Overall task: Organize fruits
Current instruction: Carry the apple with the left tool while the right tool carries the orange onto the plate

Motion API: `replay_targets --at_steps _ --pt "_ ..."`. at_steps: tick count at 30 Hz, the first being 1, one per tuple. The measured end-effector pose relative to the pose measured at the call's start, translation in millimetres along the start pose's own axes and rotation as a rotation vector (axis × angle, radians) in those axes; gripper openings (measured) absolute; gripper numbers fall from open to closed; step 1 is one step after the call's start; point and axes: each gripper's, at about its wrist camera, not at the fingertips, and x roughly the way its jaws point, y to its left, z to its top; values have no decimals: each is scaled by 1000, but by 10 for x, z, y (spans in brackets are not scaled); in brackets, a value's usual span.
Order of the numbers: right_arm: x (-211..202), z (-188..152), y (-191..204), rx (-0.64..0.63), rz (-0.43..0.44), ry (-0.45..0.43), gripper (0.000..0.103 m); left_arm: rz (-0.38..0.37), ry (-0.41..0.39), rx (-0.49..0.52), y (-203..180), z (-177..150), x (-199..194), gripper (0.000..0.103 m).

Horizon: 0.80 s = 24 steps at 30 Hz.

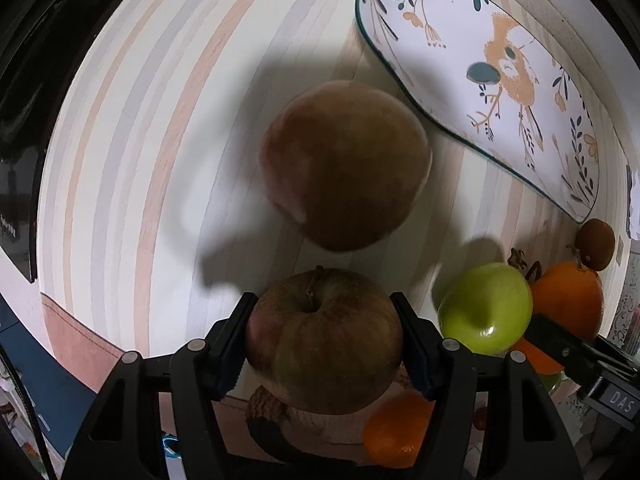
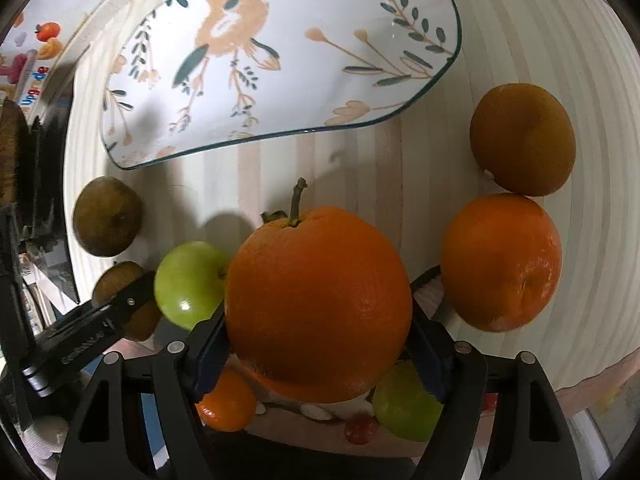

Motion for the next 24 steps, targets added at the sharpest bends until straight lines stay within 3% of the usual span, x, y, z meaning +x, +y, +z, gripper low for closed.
replay_targets --at_steps 5,13,18,24 --pt "-150 -87 -2 -6 27 -32 80 -22 52 -28 122 -92 -173 64" --pt "-582 154 -108 20 113 -89 79 -109 -3 -9 53 -33 -786 64" --pt "-977 539 -208 26 149 -150 79 -191 -73 35 -243 448 -1220 64" --pt "-1174 1094 -287 5 90 -201 79 -132 -98 118 -741 1162 -1091 64"
